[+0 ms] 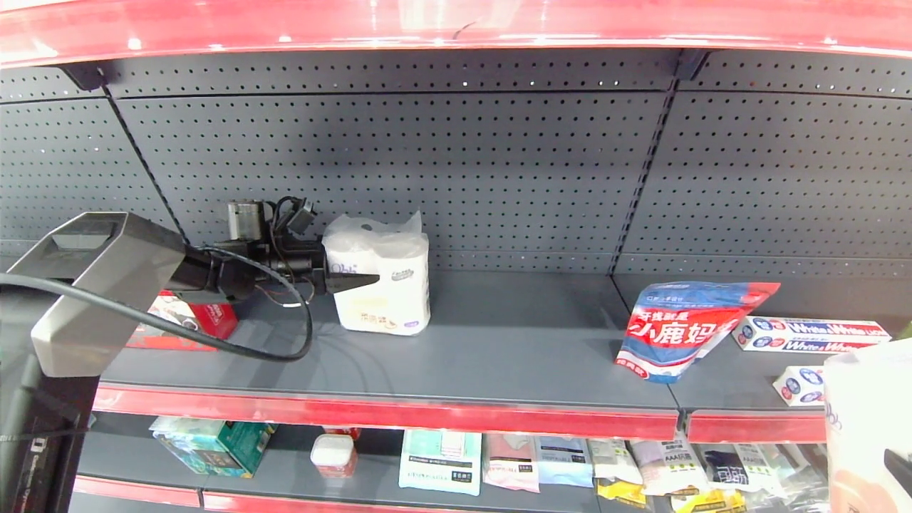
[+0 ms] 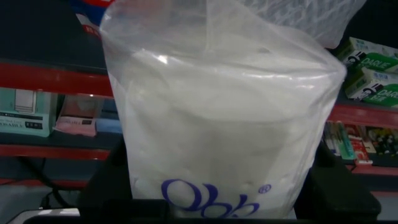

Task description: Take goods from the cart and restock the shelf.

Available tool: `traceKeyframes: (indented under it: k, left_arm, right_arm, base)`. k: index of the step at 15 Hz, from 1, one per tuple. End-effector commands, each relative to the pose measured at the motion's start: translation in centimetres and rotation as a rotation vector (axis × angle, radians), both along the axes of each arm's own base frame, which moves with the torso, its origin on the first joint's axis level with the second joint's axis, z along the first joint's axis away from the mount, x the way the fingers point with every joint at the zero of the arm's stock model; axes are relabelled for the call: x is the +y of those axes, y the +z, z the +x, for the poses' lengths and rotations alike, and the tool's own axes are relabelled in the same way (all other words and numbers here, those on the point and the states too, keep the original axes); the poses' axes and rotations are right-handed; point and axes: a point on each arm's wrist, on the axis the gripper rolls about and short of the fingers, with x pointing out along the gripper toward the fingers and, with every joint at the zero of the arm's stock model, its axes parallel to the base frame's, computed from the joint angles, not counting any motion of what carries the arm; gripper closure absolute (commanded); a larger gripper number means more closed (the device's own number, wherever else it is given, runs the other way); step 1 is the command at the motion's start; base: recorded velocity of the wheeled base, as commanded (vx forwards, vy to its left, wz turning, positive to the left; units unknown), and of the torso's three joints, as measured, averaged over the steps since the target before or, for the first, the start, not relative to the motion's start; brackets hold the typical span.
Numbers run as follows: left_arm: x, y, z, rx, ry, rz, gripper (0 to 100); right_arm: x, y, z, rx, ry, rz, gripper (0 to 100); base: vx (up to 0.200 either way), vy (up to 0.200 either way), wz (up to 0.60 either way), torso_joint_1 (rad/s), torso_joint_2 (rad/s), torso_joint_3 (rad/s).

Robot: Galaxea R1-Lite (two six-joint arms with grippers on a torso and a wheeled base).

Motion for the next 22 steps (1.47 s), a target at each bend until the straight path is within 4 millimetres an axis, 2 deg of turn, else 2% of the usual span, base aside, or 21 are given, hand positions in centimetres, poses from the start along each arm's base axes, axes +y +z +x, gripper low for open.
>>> traceKeyframes:
  k: [1,2,7,8,11,14,22]
  left_arm:
    - [0.0,0.1,0.0,0.000,0.000,-0.001,0]
    - [0.1,0.0,0.0,0.000,0.003,-0.001,100]
    - [0.3,-0.1,-0.4,0.008,0.007,-0.003,100]
    - [0.9,-0.1,-0.8,-0.003,0.018,-0.004,100]
    - [1.6,1.8,-2.7,-0.011,0.012,-0.012,100]
    - [2.3,2.2,-4.5,-0.037,0.022,-0.012,100]
    - [3.9,1.2,-9.5,-0.034,0.044,-0.020,100]
  right_arm:
    - [0.0,0.0,0.0,0.003,0.001,0.000,100]
    - [0.0,-0.1,0.0,0.004,0.001,0.000,100]
    - [0.0,-0.5,-0.1,0.009,0.001,0.001,100]
    - [0.0,-0.5,-0.2,0.007,0.001,0.001,100]
    - [0.0,-0.6,-0.4,0.001,0.002,0.000,100]
    - [0.0,-0.6,-0.4,0.000,0.002,0.000,100]
    - [0.1,-0.5,-0.3,0.000,0.005,0.000,100]
  base:
    - [0.000,0.000,0.00,0.000,0.00,0.000]
    - [0.000,0.000,0.00,0.000,0.00,0.000]
    - [0.000,0.000,0.00,0.000,0.00,0.000]
    - [0.000,0.000,0.00,0.000,0.00,0.000]
    - [0.000,0.000,0.00,0.000,0.00,0.000]
    - [0.000,0.000,0.00,0.000,0.00,0.000]
    - [0.000,0.000,0.00,0.000,0.00,0.000]
